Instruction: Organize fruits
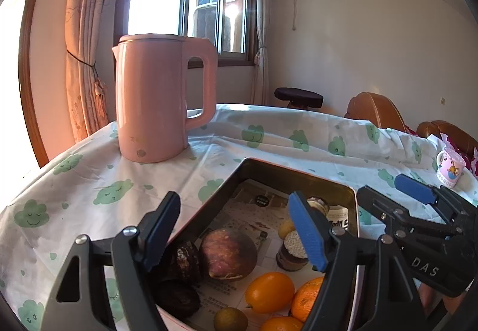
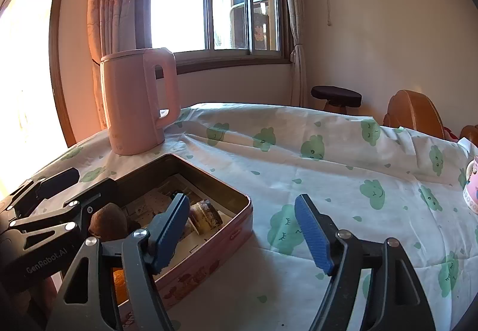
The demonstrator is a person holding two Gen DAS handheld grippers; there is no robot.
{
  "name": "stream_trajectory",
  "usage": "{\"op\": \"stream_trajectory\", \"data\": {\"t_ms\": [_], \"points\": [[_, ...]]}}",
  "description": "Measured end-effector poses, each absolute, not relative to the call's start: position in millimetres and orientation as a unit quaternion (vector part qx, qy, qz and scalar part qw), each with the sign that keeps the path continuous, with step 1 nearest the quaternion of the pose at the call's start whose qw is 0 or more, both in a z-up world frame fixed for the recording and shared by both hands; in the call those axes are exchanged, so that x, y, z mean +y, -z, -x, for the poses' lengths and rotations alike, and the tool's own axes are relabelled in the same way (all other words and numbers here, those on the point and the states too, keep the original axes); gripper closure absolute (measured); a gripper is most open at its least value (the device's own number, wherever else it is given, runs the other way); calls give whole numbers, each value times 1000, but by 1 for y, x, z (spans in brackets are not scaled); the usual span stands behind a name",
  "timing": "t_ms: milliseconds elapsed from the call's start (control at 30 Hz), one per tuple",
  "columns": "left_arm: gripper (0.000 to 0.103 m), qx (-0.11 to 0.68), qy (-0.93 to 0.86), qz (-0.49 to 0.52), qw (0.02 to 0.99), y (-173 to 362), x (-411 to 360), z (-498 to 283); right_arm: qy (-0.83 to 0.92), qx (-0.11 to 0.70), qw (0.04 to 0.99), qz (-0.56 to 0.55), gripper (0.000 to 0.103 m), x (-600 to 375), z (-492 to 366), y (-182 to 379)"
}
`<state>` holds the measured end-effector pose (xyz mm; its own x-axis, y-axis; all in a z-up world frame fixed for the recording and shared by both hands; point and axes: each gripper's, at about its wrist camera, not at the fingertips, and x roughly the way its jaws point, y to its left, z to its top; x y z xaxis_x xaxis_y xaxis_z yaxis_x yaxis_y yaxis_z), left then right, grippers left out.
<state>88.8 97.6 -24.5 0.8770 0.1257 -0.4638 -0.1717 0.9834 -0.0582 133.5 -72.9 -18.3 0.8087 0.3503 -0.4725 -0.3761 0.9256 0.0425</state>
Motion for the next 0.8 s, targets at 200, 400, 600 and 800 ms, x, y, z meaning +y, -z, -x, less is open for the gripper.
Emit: {"op": "stream_trajectory", "data": {"t_ms": [200,400,600,800], "points": [[26,233,-78,50,968,24,98,-88,-189,242,951,28,27,-73,-134,18],[17,231,-83,55,968,23,100,-87,-188,240,952,34,26,-72,-133,18],[8,227,-88,55,968,23,101,-86,-187,239,952,36,26,-72,-133,18],[2,223,-92,51,969,23,100,-84,-184,238,953,38,26,-71,-133,18]]}}
